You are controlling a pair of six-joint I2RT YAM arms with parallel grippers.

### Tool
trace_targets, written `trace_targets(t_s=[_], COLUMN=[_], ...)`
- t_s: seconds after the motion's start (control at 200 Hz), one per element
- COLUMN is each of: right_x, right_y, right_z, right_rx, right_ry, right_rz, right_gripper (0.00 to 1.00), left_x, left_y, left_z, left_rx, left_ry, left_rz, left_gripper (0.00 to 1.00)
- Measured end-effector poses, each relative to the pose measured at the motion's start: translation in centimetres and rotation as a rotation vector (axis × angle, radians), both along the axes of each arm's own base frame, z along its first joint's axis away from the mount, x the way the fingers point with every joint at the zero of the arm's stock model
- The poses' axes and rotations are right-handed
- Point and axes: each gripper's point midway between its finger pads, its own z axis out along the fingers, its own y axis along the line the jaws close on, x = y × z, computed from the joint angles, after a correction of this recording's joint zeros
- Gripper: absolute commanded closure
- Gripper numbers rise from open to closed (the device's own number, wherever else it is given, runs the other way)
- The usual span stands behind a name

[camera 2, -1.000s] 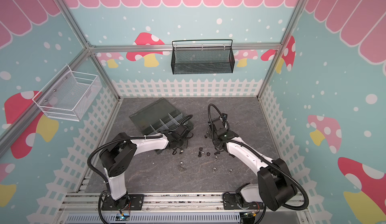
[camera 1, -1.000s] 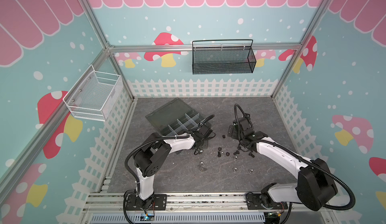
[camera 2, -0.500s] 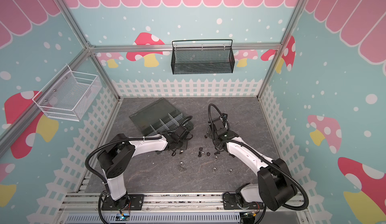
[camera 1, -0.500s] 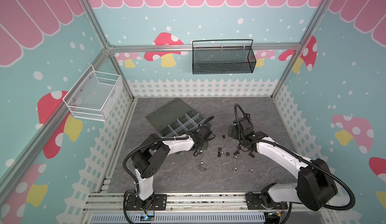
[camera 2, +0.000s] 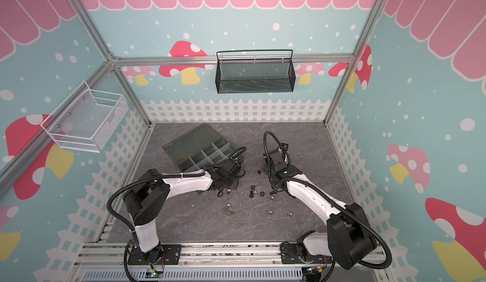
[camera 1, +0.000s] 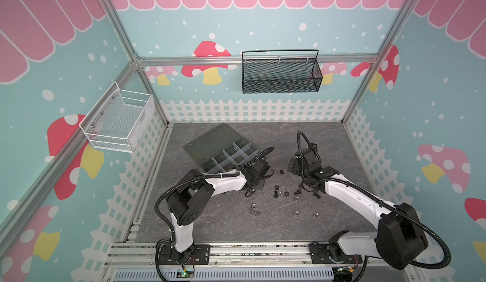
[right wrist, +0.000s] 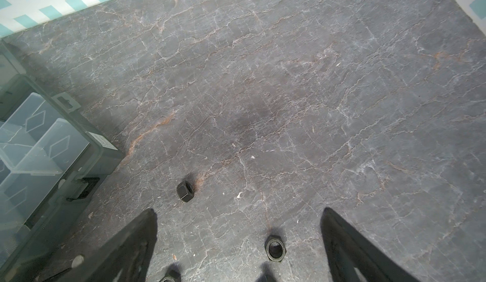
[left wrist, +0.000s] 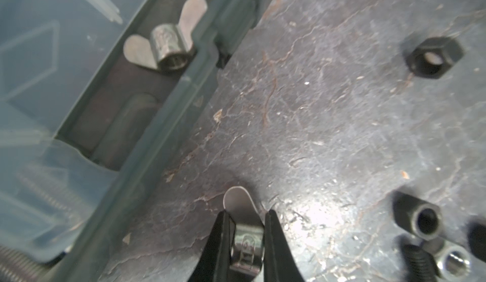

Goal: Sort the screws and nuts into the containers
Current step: 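Lift the wing nut with the left gripper toward the organizer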

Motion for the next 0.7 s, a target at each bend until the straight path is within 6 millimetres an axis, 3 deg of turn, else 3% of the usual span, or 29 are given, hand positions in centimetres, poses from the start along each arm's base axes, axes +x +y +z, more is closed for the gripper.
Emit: trace_targets(t_s=[0.7], right_x=[-0.5], right_y=[-0.8], right_z=[0.7], right_rx=[0.003], right_ry=[-0.033], right_rz=[-0.036], right_gripper=[0.02], left_x=[1.1], left_y=[-2.1], left_z=[9.6], left_rx=[-0.158], left_ry=[-0.183], left_rz=[-0.076], left_gripper=[0.9])
